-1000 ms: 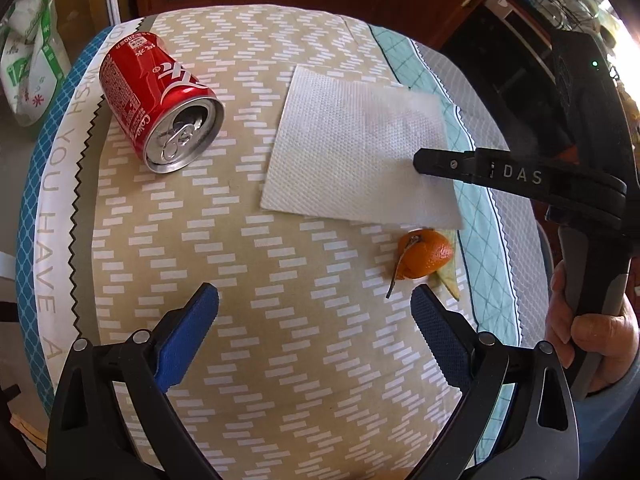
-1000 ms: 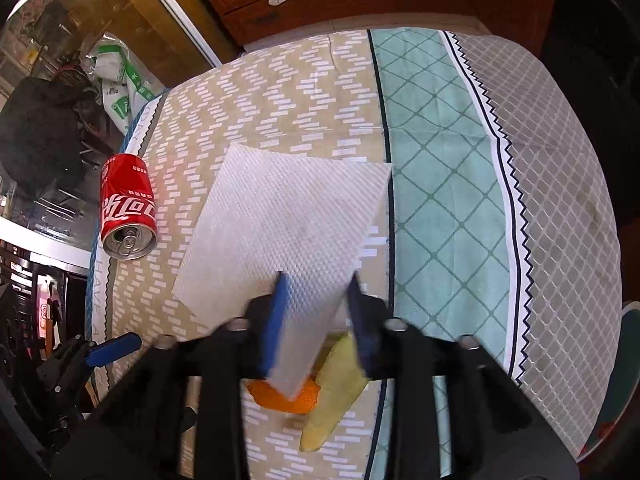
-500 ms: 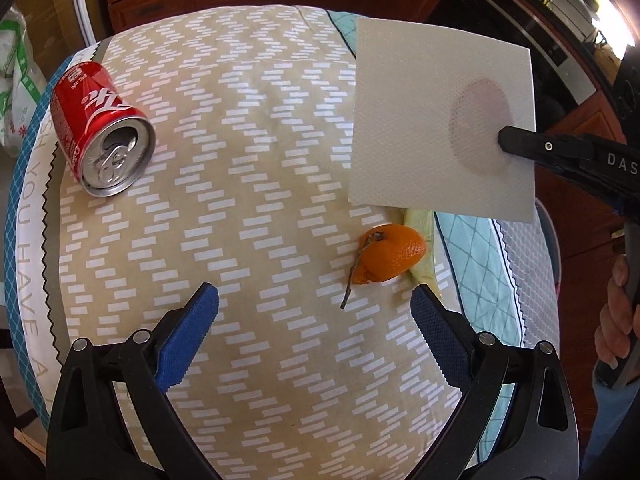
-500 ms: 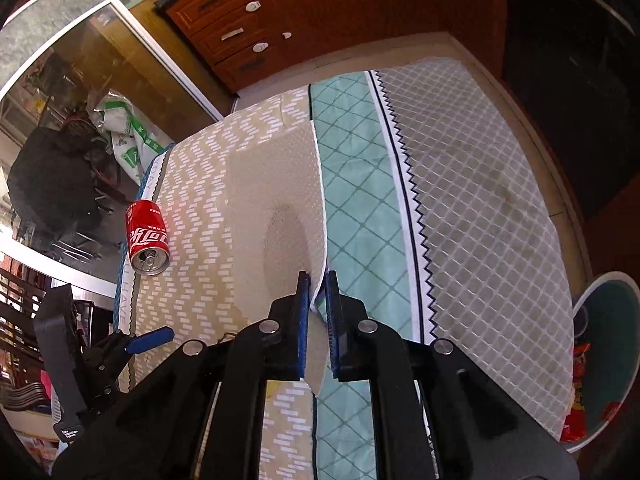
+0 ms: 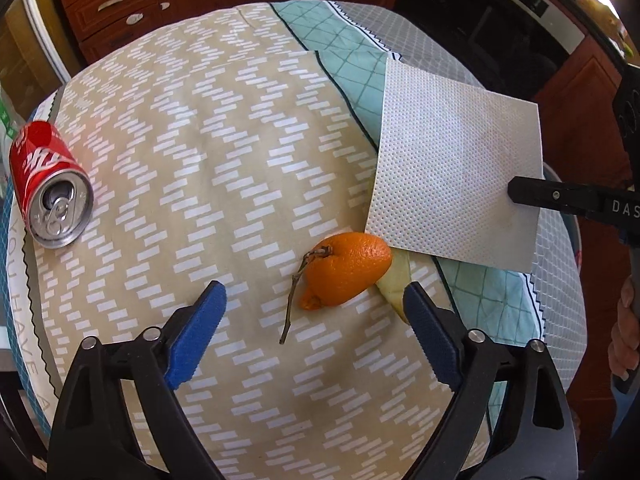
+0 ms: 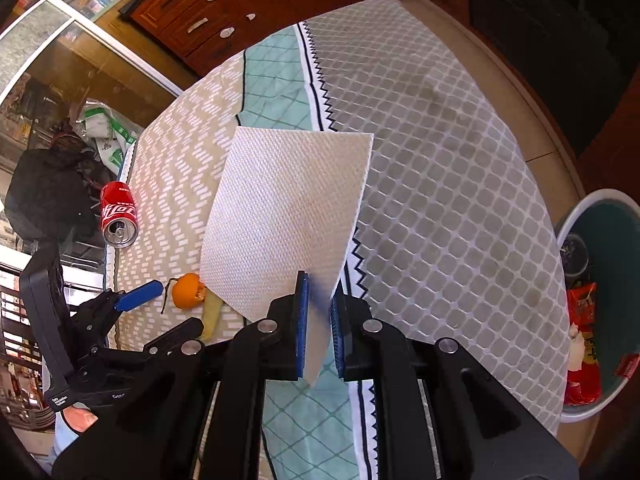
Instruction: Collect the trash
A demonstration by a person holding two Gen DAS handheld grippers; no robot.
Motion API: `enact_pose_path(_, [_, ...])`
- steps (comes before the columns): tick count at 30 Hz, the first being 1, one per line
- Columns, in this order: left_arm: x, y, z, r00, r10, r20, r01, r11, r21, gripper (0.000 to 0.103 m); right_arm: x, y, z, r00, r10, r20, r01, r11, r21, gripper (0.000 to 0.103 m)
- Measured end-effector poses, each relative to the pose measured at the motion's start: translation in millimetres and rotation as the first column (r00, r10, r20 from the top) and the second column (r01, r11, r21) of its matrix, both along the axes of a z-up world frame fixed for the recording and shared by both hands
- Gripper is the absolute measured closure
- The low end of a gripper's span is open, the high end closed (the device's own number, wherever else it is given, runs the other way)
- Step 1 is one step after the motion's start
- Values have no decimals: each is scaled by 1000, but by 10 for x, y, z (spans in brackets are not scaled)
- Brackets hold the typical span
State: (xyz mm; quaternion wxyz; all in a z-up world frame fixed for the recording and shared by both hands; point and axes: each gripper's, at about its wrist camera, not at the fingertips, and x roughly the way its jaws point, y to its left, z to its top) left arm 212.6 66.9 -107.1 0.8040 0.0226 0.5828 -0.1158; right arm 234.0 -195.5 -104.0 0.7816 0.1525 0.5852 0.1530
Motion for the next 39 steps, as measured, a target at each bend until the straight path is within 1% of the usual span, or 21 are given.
enact_pose_path(2, [59,-152,-10,1000,-24,13,24,1000,19,27,1,-50,-27,1000,-13,-6,13,1000,7,91])
enact_pose_path(3, [90,-212,-11,999,-31,20,31,999,26,35,-2,-84,-37,1000,-21,-9,21,1000,13,90])
enact_pose_path(4, [111,-270,-8,999,-42,28,41,999,32,49,-2,-109,-44,1000,-27,-12,27,999,18,85])
enact_pose_path(5, [148,-357,2,998,-56,34,55,998,28,58,-8,-136,-46,999,-32,-10,32,999,20,76])
enact_pose_path(6, [157,-413,10,997,-70,30,69,997,15,69,-9,-170,-44,999,-37,-8,37,999,24,69])
enact_pose_path(7, [174,-471,15,997,-74,35,73,997,24,75,-8,-197,-37,999,-43,-4,43,999,30,62])
enact_pose_path(9, [224,-556,59,997,-69,46,67,997,37,77,12,-240,-13,999,-53,9,52,998,30,62])
enact_pose_path(11, [241,-543,103,998,-48,40,48,999,2,79,57,-269,3,998,-59,18,59,998,36,61])
enact_pose_path(13, [290,-458,136,998,-31,52,32,999,-14,79,120,-282,-4,998,-60,27,59,998,35,61])
enact_pose_path(16, [354,-449,251,998,-11,66,15,999,-51,79,222,-261,-52,998,-65,27,64,997,43,61])
enact_pose_path(18, [409,-466,310,997,-10,73,15,998,-65,79,260,-217,-35,997,-64,52,61,997,49,62])
enact_pose_path(19, [439,-509,321,997,-12,71,17,998,-65,79,281,-188,-20,996,-60,63,57,997,48,73])
enact_pose_path(20, [460,-514,304,998,-13,66,17,998,-62,79,300,-153,-2,996,-58,70,54,997,50,90])
enact_pose_path(21, [492,-565,288,998,-12,59,15,998,-57,79,314,-110,15,996,-49,72,45,998,51,94])
enact_pose_path(22, [514,-586,268,999,-9,52,12,998,-56,79,320,-72,47,996,-38,80,34,998,52,95])
enact_pose_path(23, [473,-518,250,999,-6,44,9,998,-59,79,317,-26,87,996,-21,92,17,999,50,99])
enact_pose_path(24, [497,-549,229,999,-1,36,3,998,-62,79,312,12,117,995,-5,100,0,999,46,99])
enact_pose_path(26, [351,-374,250,1000,11,27,-9,998,-67,79,292,75,169,994,16,110,-20,999,39,100])
enact_pose_path(30, [185,-296,303,999,23,25,-21,997,-75,79,206,28,338,990,1,142,-10,998,66,101])
enact_pose_path(36, [124,-435,475,999,10,42,-7,997,-70,79,-15,-265,598,983,-48,179,29,994,105,101])
enact_pose_path(39, [63,-528,522,999,-3,49,6,997,-72,79,-109,-336,560,987,-33,160,17,995,96,100])
